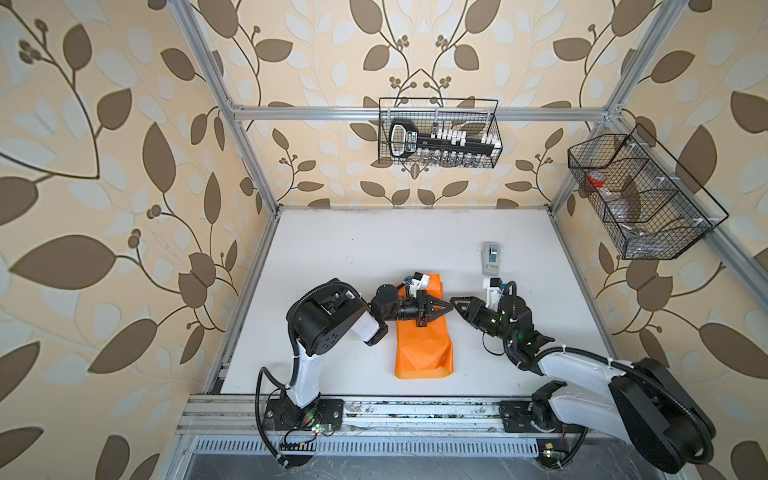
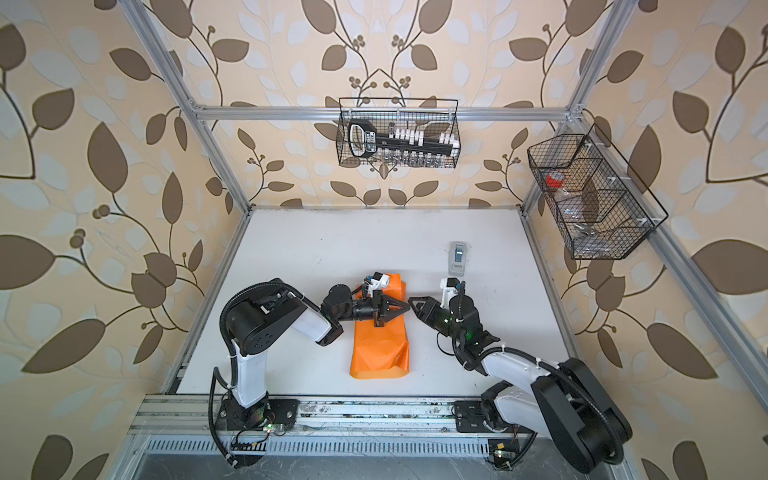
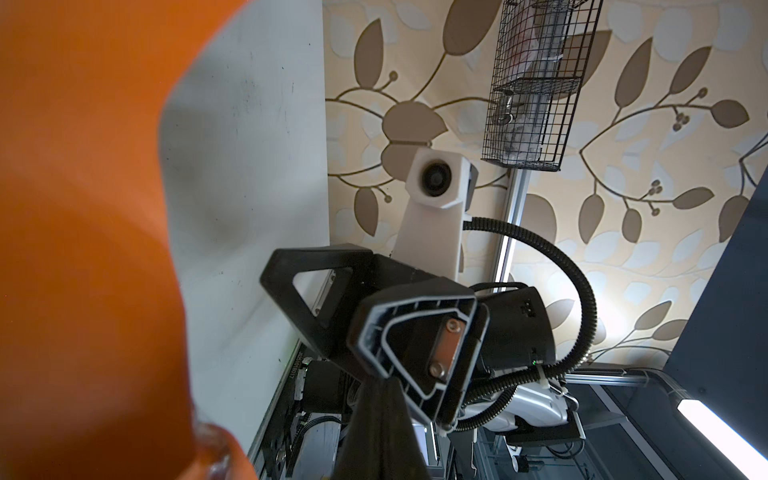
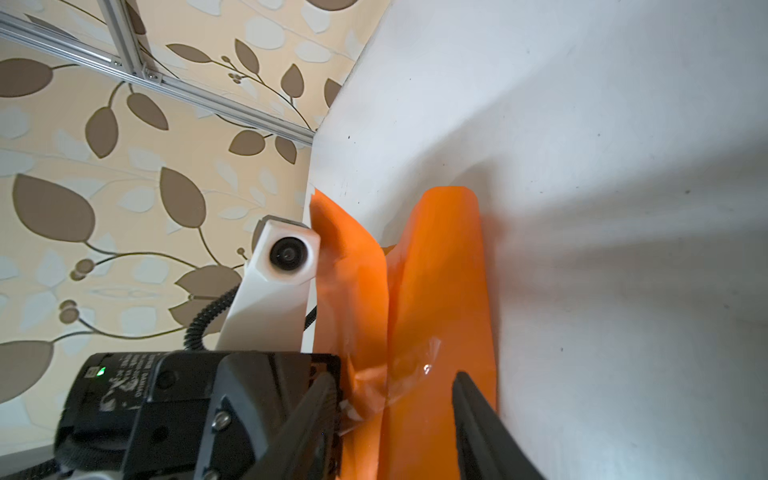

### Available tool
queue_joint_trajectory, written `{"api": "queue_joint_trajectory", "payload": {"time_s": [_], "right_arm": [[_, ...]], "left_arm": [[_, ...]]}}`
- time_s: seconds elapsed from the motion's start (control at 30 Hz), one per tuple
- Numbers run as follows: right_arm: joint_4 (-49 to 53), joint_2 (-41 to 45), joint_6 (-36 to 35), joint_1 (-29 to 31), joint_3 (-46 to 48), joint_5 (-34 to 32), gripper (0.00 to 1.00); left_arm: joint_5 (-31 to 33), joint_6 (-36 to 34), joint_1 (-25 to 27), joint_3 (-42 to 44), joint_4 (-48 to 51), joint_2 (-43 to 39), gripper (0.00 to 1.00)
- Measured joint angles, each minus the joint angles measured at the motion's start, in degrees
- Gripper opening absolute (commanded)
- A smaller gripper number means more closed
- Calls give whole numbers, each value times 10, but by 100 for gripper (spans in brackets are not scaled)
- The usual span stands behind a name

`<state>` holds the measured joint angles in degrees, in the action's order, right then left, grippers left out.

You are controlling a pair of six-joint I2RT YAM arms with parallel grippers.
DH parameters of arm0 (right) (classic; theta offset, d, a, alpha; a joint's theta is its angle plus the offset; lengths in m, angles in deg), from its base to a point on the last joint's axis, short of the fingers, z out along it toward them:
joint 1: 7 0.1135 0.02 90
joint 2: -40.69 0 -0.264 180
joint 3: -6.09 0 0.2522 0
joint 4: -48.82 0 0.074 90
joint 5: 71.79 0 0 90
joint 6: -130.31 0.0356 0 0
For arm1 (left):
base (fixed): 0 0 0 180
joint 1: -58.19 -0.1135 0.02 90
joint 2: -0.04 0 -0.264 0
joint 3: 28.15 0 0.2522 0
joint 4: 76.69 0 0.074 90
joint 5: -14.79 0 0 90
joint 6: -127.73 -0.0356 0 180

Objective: Wrap the gift box in paper

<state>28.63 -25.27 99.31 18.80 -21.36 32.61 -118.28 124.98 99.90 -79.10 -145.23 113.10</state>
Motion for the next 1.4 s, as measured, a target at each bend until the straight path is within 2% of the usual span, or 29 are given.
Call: {"api": "queue_joint_trajectory", "payload": {"time_s": [0.2,0.47,0.77,1.13,1.4], "right_arm": [[4,-33,-7,1,0,17,50],[-104,-138,25,13,3,57,51],[-143,-145,39,31,3,47,52],[-193,-205,50,53,3,31,49],[-226,-215,55,60,17,21,51]], "left_arm": [[0,0,0,0,0,0,0],[0,0,0,0,0,0,0],[-2,0,0,0,0,0,0],[-4,2,0,0,0,0,0],[-3,4,0,-2,2,0,0]]}}
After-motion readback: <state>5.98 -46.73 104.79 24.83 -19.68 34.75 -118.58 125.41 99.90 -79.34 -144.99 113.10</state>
